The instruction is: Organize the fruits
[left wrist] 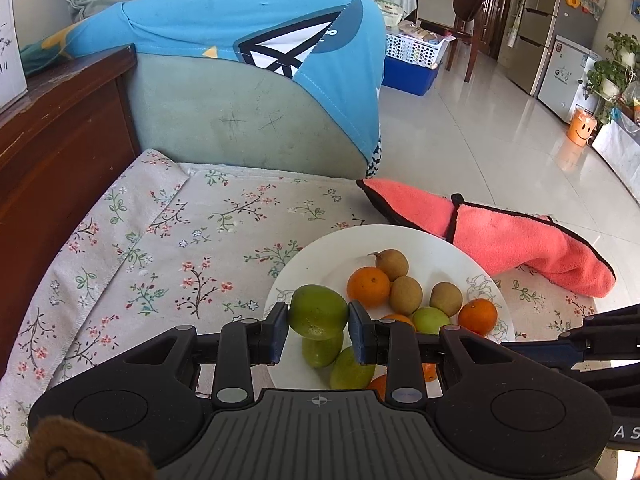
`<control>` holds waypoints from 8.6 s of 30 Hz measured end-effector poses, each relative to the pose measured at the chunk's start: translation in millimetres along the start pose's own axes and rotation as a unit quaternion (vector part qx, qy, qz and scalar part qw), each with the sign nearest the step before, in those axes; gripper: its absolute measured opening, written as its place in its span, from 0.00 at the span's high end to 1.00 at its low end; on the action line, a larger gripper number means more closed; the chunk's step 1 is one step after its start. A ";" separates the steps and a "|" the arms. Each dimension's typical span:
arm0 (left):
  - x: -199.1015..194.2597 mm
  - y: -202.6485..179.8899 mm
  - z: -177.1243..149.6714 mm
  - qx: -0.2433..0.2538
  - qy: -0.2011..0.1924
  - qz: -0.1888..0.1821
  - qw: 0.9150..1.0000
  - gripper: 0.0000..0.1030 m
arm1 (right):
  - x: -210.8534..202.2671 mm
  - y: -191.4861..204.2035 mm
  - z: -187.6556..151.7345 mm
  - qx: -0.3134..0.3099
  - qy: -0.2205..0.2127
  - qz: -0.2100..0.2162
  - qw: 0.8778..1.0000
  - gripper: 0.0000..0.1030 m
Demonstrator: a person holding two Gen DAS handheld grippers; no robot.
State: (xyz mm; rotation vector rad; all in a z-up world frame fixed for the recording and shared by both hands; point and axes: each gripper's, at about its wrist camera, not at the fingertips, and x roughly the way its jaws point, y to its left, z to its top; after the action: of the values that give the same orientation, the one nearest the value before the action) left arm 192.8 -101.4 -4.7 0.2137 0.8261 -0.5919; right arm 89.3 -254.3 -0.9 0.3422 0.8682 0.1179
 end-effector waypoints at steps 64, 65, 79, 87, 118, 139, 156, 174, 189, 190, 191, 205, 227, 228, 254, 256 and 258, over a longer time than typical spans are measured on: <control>-152.6 -23.1 -51.0 -0.009 -0.025 0.079 0.997 0.32 | -73.6 35.1 -31.0 0.072 -0.001 -0.018 0.997 0.21; -153.5 -23.4 -52.8 -0.011 -0.023 0.077 0.997 0.32 | -75.4 35.5 -32.5 0.071 0.000 -0.018 0.997 0.21; -157.3 -28.3 -64.2 -0.043 -0.024 0.039 0.998 0.29 | -93.0 35.6 -51.2 0.068 0.006 -0.018 0.998 0.17; -134.5 -29.9 -63.7 -0.045 -0.001 0.090 0.995 0.21 | -87.8 29.6 -53.7 0.076 0.008 -0.044 0.996 0.17; -62.5 -3.9 -52.2 -0.072 0.078 0.157 0.982 0.17 | -28.3 19.5 -28.1 0.076 0.018 -0.194 0.978 0.12; -40.6 -7.9 -50.8 -0.049 0.090 0.167 0.981 0.17 | -1.3 17.7 -18.1 0.051 0.018 -0.219 0.974 0.12; -34.9 -12.1 -43.7 -0.075 0.093 0.164 0.979 0.17 | 7.1 17.1 -16.8 0.060 0.021 -0.232 0.971 0.11; -30.4 -16.6 -43.6 -0.087 0.100 0.151 0.980 0.17 | 6.4 14.7 -16.3 0.089 0.018 -0.221 0.971 0.11; -32.1 -18.3 -41.6 -0.081 0.098 0.159 0.979 0.17 | 6.8 14.7 -17.0 0.095 0.016 -0.212 0.973 0.11; -32.2 -18.2 -41.4 -0.081 0.098 0.159 0.979 0.17 | 6.8 14.7 -17.1 0.095 0.016 -0.211 0.973 0.11; -32.6 -18.1 -41.3 -0.081 0.098 0.159 0.979 0.17 | 6.6 14.9 -17.2 0.095 0.015 -0.211 0.973 0.11; -39.3 -17.3 -49.4 -0.078 0.097 0.162 0.979 0.18 | 4.9 21.3 -23.7 0.085 0.009 -0.200 0.976 0.11; -62.1 -18.9 -79.5 -0.051 0.095 0.161 0.981 0.17 | -4.0 35.4 -58.6 0.086 0.021 -0.173 0.981 0.11; -62.5 -18.3 -81.7 -0.050 0.096 0.161 0.981 0.17 | -4.1 36.5 -61.2 0.086 0.022 -0.172 0.981 0.11; -82.5 5.6 -117.0 -0.046 0.102 0.170 0.979 0.17 | -2.0 78.6 -149.0 0.022 -0.103 -0.215 0.971 0.01; -83.7 8.5 -117.5 -0.049 0.101 0.171 0.979 0.17 | -0.9 81.4 -154.4 0.017 -0.121 -0.218 0.968 0.01; -85.4 12.1 -117.6 -0.054 0.098 0.174 0.978 0.17 | 2.1 84.2 -155.6 0.006 -0.134 -0.217 0.967 0.01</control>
State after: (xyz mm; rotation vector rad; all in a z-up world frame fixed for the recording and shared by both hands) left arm 80.8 -9.3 -20.3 0.3128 0.9830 -0.1984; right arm -25.2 -136.5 -66.4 0.1675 0.6581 -0.3338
